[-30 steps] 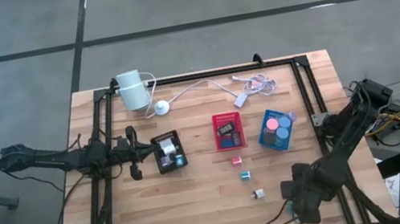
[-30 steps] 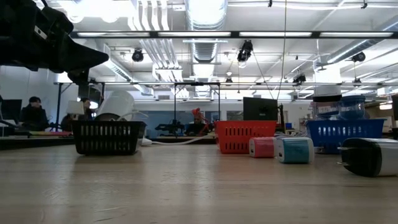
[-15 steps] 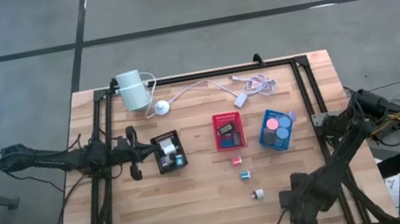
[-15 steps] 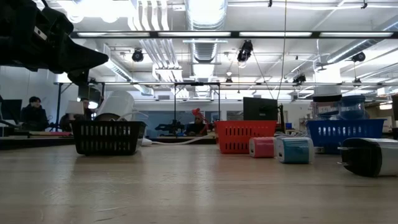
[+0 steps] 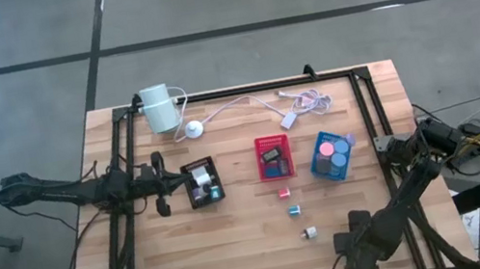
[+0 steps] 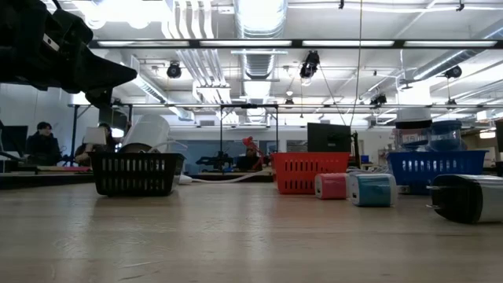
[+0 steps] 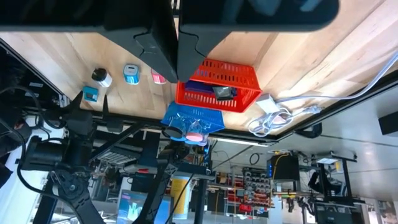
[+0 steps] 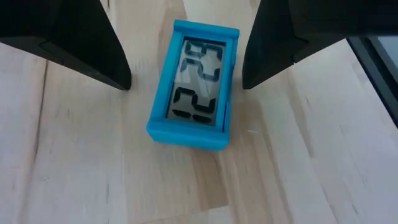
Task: Pick & Place Office items
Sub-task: Put the light blue digital clock into the red bin
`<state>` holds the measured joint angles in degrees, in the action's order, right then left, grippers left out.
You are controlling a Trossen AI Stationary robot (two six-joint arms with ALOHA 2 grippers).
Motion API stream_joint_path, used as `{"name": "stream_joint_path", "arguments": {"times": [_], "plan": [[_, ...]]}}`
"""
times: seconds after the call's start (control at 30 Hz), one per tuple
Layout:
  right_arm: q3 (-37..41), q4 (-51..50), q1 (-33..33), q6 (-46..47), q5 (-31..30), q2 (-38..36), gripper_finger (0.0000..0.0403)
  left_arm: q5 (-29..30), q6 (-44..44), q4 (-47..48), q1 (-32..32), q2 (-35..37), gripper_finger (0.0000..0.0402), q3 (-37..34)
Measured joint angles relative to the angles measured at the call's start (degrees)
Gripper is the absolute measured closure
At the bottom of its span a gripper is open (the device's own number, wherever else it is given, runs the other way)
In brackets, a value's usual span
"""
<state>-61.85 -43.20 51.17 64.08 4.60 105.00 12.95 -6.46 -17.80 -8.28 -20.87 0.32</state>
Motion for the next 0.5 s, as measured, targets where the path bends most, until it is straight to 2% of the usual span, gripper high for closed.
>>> {"name": "stream_joint_path", "arguments": {"times": [0.2, 0.5], "plan": [[-0.1, -0.5, 0.0, -1.2, -0.1, 2.1, 0.0123, 0.1, 0.0, 0.3, 0.0, 0.0, 0.0396, 0.0], [0.2, -0.5, 0.0, -2.8, -0.2, 1.5, 0.0234, 0.1, 0.0, 0.3, 0.0, 0.0, 0.0396, 0.0]]}}
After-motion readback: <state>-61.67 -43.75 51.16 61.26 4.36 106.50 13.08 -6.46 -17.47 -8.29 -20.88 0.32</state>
